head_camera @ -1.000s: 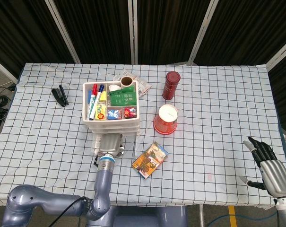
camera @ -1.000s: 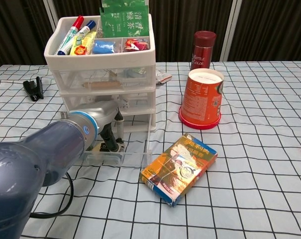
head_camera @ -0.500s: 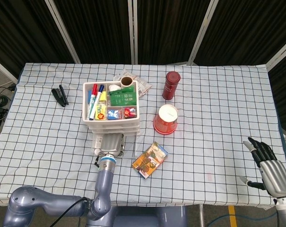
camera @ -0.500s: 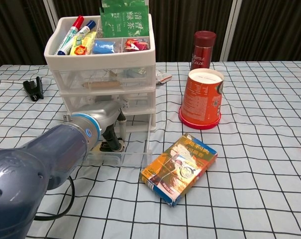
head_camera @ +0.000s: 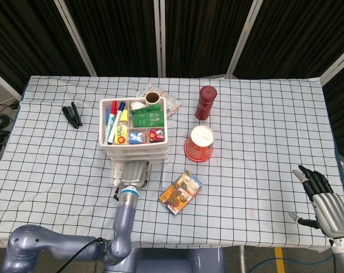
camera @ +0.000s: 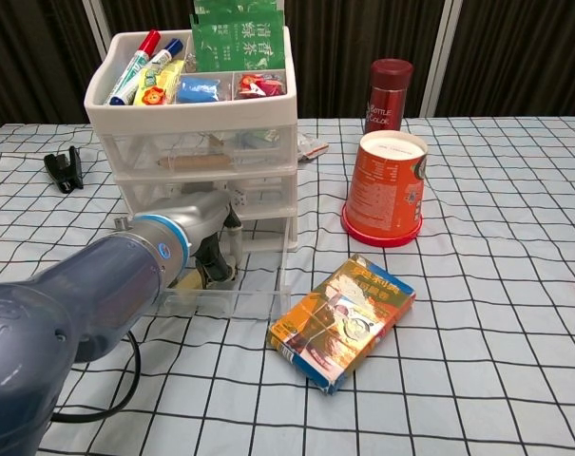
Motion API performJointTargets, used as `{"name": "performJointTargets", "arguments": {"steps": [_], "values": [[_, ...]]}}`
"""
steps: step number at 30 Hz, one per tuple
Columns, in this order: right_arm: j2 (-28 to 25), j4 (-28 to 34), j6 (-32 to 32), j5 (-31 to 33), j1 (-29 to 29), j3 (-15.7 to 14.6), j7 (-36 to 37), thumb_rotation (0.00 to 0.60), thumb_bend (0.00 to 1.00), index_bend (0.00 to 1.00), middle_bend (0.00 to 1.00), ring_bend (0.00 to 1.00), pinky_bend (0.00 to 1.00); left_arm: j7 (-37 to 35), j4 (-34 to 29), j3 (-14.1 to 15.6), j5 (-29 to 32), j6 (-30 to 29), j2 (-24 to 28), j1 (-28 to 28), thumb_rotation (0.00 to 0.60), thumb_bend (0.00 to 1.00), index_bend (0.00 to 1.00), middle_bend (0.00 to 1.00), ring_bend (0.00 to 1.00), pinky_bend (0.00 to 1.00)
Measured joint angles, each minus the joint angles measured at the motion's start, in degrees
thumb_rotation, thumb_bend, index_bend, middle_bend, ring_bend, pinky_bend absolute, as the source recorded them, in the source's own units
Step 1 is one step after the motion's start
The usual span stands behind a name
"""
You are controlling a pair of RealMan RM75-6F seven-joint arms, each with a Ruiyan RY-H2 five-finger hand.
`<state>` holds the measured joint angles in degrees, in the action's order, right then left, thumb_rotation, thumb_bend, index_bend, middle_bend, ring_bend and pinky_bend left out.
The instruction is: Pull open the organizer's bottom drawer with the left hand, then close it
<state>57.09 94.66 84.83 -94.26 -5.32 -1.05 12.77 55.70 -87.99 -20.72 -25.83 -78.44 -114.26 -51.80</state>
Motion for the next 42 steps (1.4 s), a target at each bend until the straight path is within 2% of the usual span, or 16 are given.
{"name": "performJointTargets", "arguments": {"steps": [11,24,33,42], "values": [[0.1,0.0,-0.1,0.3,0.0,0.1,-0.2,0.6,0.04,0.05,0.0,0.0,0.0,-0.6,-6.2,1.2,-2.6,-1.8,3.3,1.8,0.6,0.58,0.57,1.0,0.99,0.91],[0.2,0.1,0.1,0.3,0.1,0.2,-0.9,0.6,0.04,0.05,0.0,0.0,0.0,-2.1,-17.3,3.8,-7.8,-5.7,10.4,5.5,0.6,0.58,0.58,1.0,0.99,0.91],[0.3,0.3,0.8,0.3,0.4,0.4,-1.3,0.6,0.04,0.05,0.0,0.0,0.0,-7.4,-28.6,7.7,-15.4,-8.7,21.8,11.5,0.6,0.58,0.58,1.0,0.99,0.91],[0.9,0.5,0.7,0.2,0.5,0.3,-3.3,0.6,0.04,0.05,0.0,0.0,0.0,-18.4,-31.1,10.5,-19.9,-7.0,32.4,17.7,0.6,0.58,0.58,1.0,0.99,0.91]]}}
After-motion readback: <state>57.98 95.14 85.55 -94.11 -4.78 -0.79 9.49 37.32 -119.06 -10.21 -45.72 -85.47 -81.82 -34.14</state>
